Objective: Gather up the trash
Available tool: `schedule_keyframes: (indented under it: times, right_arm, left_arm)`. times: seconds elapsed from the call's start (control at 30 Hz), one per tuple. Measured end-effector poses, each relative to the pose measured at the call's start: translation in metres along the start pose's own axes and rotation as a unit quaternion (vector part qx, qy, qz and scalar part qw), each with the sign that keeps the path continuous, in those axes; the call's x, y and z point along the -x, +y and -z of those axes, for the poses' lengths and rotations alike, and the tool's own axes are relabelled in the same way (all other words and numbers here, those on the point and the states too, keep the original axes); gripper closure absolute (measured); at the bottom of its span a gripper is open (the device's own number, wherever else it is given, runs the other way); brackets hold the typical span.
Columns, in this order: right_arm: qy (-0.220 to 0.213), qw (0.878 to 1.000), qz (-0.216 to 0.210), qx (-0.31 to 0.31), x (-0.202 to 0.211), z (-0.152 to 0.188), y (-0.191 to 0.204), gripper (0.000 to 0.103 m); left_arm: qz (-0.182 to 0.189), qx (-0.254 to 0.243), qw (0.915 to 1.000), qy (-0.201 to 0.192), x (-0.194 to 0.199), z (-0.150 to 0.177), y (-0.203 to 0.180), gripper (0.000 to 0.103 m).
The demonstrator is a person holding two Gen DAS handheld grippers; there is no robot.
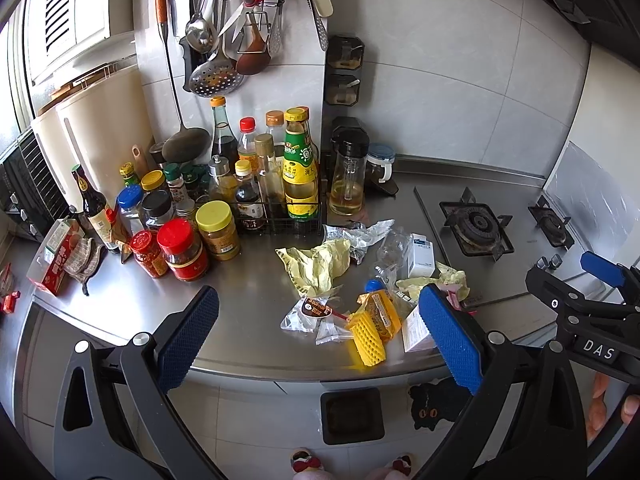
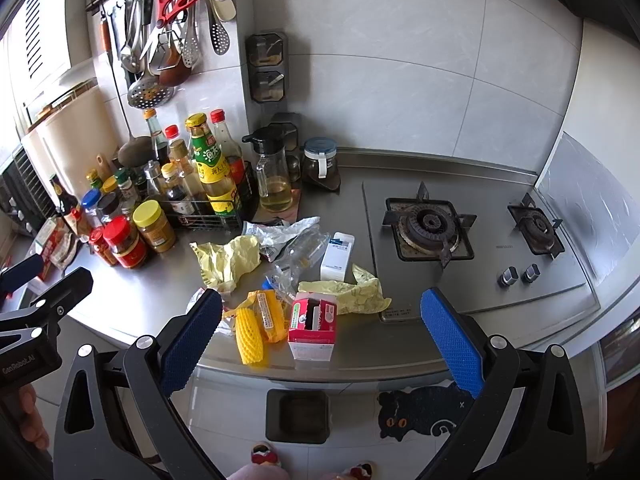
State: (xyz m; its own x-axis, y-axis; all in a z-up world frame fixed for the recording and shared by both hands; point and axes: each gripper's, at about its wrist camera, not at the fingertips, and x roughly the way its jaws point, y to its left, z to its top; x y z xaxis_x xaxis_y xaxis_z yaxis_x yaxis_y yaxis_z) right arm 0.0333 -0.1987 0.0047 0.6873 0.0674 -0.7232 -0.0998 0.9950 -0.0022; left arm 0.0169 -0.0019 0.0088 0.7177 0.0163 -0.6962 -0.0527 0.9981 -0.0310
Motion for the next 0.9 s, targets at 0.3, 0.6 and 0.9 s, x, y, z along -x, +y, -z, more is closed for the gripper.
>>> schedule_keyframes:
  times: [0.3, 0.6, 0.9]
  right_arm:
    - [0.002, 1.000, 0.001, 0.000, -0.0050, -0.0011, -0.0002, 0.003]
    - [0.003, 1.000, 0.001, 0.000, -0.0060, -0.0009, -0.0007, 0.003]
    - [0.004, 1.000, 0.000, 0.001, -0.0083, 0.0006, 0.0005, 0.003]
  left_arm:
    - [0.000, 0.001, 1.0000, 0.002, -0.0032, -0.0018, 0.0006, 0.008]
    - [-0.002, 0.001, 1.0000, 0.001, -0.0055, -0.0025, 0.0005, 0.008]
    - [-0.005, 0.003, 1.0000, 0.003, -0.0086, -0.0007, 0.0047, 0.008]
